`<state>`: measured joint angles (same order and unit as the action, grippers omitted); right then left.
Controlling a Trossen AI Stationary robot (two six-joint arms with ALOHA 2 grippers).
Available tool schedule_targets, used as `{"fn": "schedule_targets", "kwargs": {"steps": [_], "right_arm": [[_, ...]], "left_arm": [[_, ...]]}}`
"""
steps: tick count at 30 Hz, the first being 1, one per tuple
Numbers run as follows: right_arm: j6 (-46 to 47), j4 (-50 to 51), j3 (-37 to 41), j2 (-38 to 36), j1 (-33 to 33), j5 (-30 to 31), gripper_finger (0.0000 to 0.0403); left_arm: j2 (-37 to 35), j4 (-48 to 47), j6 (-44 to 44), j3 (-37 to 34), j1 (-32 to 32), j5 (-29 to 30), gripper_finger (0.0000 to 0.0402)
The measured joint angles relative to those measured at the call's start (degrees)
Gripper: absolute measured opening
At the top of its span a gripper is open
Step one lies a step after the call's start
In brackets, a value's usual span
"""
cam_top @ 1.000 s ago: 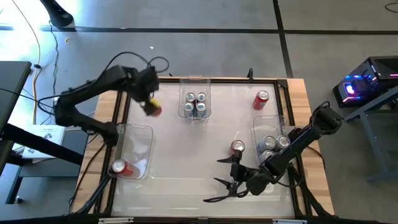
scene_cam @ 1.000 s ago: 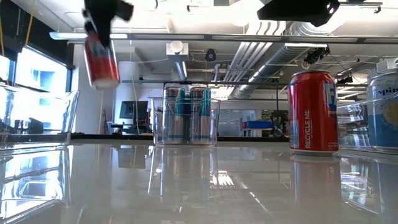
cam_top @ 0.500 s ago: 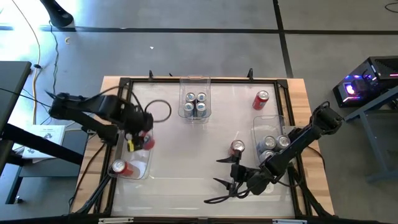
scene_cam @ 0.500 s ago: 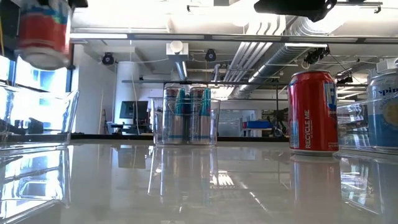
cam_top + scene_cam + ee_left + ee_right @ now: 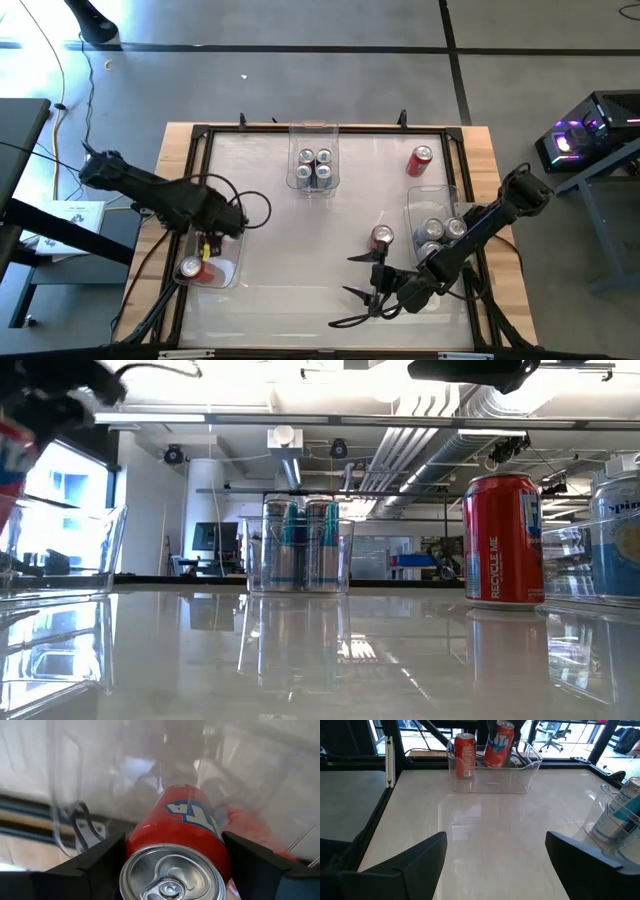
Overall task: Sort soda cans
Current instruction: Put the top left orange soda can into bottom left transparent bin
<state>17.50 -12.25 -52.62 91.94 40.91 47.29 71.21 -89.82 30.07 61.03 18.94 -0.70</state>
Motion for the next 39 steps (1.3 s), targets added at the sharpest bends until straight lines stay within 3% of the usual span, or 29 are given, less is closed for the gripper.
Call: {"fn": "schedule_targets", "kwargs": {"steps": [13,39], "right_arm": [[0.0,0.0,0.0,0.0,0.0,-0.2,0.0334],[0.0,0.2,0.0,0.0,0.0,-0.1,0.0334]], "left_arm": [[-2.0,0.7,2.4,-9.5,0.0,-6.8,0.0295],[-1.4,3.3,8.3,-9.9,0.0,-9.1,0.0312]]}}
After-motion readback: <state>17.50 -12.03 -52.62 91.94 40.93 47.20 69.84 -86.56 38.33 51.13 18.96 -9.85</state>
